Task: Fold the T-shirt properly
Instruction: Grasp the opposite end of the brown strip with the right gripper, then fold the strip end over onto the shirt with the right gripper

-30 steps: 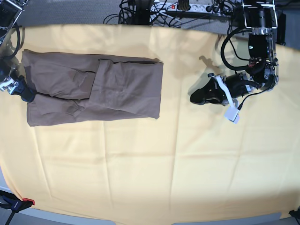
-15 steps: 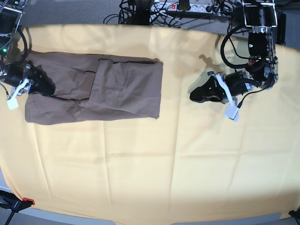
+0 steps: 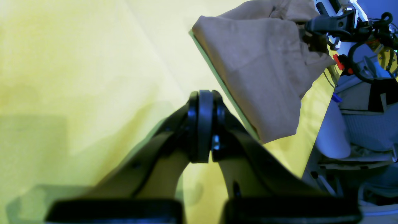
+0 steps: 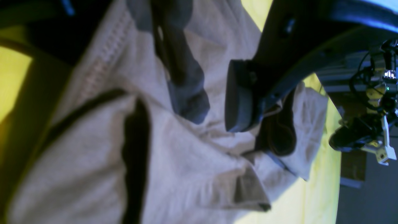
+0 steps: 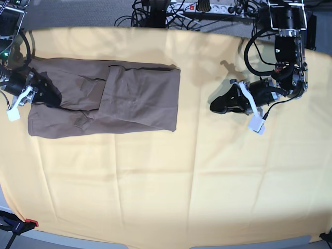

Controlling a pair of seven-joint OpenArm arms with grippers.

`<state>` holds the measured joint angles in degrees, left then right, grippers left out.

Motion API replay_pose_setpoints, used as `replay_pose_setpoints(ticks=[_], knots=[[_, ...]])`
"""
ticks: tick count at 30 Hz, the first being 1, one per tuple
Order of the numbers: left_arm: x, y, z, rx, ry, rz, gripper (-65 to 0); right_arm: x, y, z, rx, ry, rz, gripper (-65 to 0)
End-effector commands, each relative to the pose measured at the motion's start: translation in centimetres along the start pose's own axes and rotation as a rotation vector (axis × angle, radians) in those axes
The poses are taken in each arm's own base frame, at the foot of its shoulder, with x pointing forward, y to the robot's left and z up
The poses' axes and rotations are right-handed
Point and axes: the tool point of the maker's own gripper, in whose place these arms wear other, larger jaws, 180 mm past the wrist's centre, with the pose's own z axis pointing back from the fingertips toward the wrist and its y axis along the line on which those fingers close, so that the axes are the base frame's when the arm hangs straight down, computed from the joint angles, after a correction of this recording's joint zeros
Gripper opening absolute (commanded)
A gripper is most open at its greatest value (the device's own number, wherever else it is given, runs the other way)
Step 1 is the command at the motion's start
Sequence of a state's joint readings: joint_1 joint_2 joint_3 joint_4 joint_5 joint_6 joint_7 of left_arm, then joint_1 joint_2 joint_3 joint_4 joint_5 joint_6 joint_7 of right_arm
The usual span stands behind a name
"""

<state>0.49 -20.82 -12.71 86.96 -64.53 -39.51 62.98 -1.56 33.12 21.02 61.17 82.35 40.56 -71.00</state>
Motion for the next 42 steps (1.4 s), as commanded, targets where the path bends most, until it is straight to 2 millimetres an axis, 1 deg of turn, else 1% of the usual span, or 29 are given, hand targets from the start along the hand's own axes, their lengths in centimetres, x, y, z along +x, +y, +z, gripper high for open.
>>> replay_pose_setpoints(ticks=[1,4,9,12,13,14,15,17,19,27,30,32,38,42], knots=[[1.8,-0.4,0.4,-0.018,-0.05,-0.031,-65.0,0.0,-0.7,0.6,-0.044,0.032,0.016,-30.4],[1.8,-0.4,0.4,-0.019,-0.051,-0.031,-65.0,0.0,-0.7,0.5,-0.044,0.032,0.015,-30.4],[1.9,-0.4,0.4,-0.02,-0.052,-0.03,-65.0,0.8,-1.8,0.5,-0.107,-0.016,0.04,-30.5],[1.8,-0.4,0.4,-0.02,-0.052,-0.03,-65.0,0.8,-2.2,0.3,-0.127,-0.021,0.047,-30.6],[1.9,-0.4,0.4,-0.02,-0.052,-0.03,-65.0,0.5,-2.2,0.2,-0.131,-0.013,0.047,-31.5],[1.9,-0.4,0.4,-0.02,-0.052,-0.03,-65.0,0.2,-2.3,0.0,-0.135,-0.004,0.047,-34.7],[1.9,-0.4,0.4,-0.02,-0.052,-0.03,-65.0,-0.1,-2.4,-0.3,-0.139,0.005,0.048,-39.4],[1.9,-0.4,0.4,-0.02,-0.052,-0.03,-65.0,-0.5,-2.3,-0.7,-0.136,0.012,0.043,-51.5],[1.9,-0.4,0.4,-0.02,-0.053,-0.03,-65.0,-0.7,-2.2,-1.0,-0.135,0.016,0.041,-65.0],[1.9,-0.4,0.4,-0.02,-0.053,-0.03,-65.0,-0.3,-2.2,-0.8,-0.136,0.013,0.051,-65.0],[1.9,-0.5,0.4,-0.022,-0.055,-0.03,-65.0,0.1,-1.5,-0.7,-0.132,0.029,0.09,-65.0],[1.9,-0.5,0.4,-0.022,-0.055,-0.03,-65.0,0.7,-0.5,-0.6,-0.129,0.034,0.138,-65.0],[1.9,-0.3,0.6,-0.016,-0.051,-0.033,-65.0,3.8,3.4,-0.3,-0.111,-0.009,0.321,-65.0],[2.0,0.0,1.0,-0.006,-0.044,-0.041,-65.0,5.4,5.9,-0.1,-0.113,-0.034,0.422,-65.0]])
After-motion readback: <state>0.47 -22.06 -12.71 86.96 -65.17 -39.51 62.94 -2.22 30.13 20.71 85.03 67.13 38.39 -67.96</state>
